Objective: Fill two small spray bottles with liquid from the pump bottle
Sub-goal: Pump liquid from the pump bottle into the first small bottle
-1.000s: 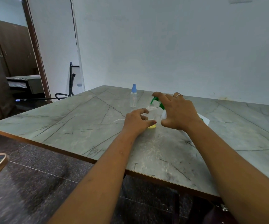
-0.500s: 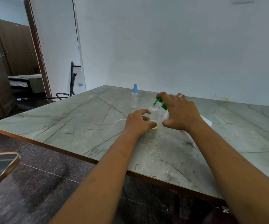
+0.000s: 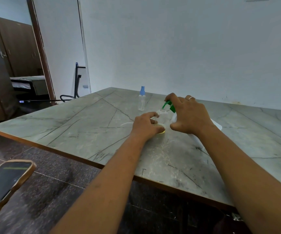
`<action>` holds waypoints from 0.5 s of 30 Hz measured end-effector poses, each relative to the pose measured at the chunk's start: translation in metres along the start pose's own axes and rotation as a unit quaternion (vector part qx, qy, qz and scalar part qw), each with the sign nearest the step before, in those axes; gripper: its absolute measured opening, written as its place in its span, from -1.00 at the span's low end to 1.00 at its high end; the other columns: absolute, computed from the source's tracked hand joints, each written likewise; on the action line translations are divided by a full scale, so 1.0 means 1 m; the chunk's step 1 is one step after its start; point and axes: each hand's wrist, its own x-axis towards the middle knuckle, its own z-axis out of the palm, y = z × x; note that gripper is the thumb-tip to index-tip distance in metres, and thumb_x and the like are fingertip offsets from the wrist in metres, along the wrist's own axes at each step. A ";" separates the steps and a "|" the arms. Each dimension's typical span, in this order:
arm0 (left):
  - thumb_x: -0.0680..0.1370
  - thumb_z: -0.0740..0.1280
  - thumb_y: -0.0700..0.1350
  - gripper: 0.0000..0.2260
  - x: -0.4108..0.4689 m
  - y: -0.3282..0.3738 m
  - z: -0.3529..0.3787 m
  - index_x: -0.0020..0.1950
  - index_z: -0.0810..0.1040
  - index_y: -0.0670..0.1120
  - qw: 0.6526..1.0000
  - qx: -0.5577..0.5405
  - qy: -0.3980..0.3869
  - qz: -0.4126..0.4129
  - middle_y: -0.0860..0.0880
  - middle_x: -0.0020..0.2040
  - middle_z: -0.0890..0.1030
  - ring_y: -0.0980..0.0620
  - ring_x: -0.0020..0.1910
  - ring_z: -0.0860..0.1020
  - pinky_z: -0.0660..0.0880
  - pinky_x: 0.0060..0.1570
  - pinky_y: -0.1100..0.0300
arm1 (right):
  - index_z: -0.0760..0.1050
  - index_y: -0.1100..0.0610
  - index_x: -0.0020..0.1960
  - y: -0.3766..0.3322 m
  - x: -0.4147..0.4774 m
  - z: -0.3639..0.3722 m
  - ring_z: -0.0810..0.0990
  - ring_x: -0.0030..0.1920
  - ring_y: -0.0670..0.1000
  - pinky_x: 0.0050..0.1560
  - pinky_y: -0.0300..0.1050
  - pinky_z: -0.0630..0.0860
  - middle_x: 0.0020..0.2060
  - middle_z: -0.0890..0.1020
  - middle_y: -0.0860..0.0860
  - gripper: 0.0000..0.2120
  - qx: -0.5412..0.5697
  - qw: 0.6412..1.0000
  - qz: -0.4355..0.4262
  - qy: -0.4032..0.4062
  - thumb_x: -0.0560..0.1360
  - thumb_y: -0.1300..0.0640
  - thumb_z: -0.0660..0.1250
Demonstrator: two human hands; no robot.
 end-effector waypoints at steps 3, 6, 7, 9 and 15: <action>0.39 0.50 -0.02 -0.52 0.000 0.000 0.000 0.28 0.49 -0.02 1.000 0.002 0.000 -0.003 -0.06 0.17 0.60 0.04 0.06 0.57 0.44 0.18 0.19 | 0.19 -0.09 0.28 -0.001 0.001 0.001 0.45 0.02 0.07 -0.18 -0.08 0.50 0.07 0.58 -0.01 -0.36 0.001 1.000 -0.002 0.006 0.28 -0.03 0.40; 0.39 0.49 -0.02 -0.52 0.001 0.000 0.000 0.28 0.49 -0.02 1.000 0.000 0.001 -0.005 -0.06 0.16 0.60 0.03 0.07 0.57 0.43 0.19 0.19 | 0.15 -0.12 0.35 -0.001 -0.001 0.002 0.47 0.07 0.09 -0.11 -0.05 0.52 0.13 0.56 -0.01 -0.28 -0.004 1.000 -0.010 0.002 0.29 -0.06 0.41; 0.40 0.49 -0.01 -0.52 0.001 0.000 0.000 0.28 0.48 -0.02 1.000 0.001 0.002 -0.005 -0.06 0.17 0.60 0.03 0.08 0.57 0.44 0.19 0.19 | 0.12 -0.13 0.38 -0.001 -0.002 0.002 0.47 0.10 0.09 -0.08 -0.05 0.53 0.16 0.55 -0.01 -0.25 -0.007 1.000 -0.012 0.000 0.30 -0.07 0.42; 0.40 0.49 0.00 -0.52 0.003 -0.001 0.000 0.28 0.48 -0.02 1.000 0.002 0.002 -0.005 -0.06 0.17 0.59 0.03 0.08 0.57 0.44 0.19 0.17 | 0.09 -0.14 0.42 -0.002 -0.003 0.001 0.47 0.13 0.09 -0.04 -0.04 0.53 0.19 0.53 -0.02 -0.21 -0.010 1.000 -0.013 0.001 0.31 -0.08 0.42; 0.39 0.49 0.03 -0.54 0.008 -0.004 0.002 0.26 0.49 0.00 1.000 0.018 -0.002 0.001 -0.04 0.15 0.61 0.11 -0.03 0.53 0.44 0.16 0.19 | 0.08 -0.14 0.43 0.001 -0.002 0.001 0.47 0.15 0.10 -0.04 -0.05 0.52 0.21 0.52 -0.03 -0.21 -0.008 1.000 -0.009 0.000 0.30 -0.07 0.41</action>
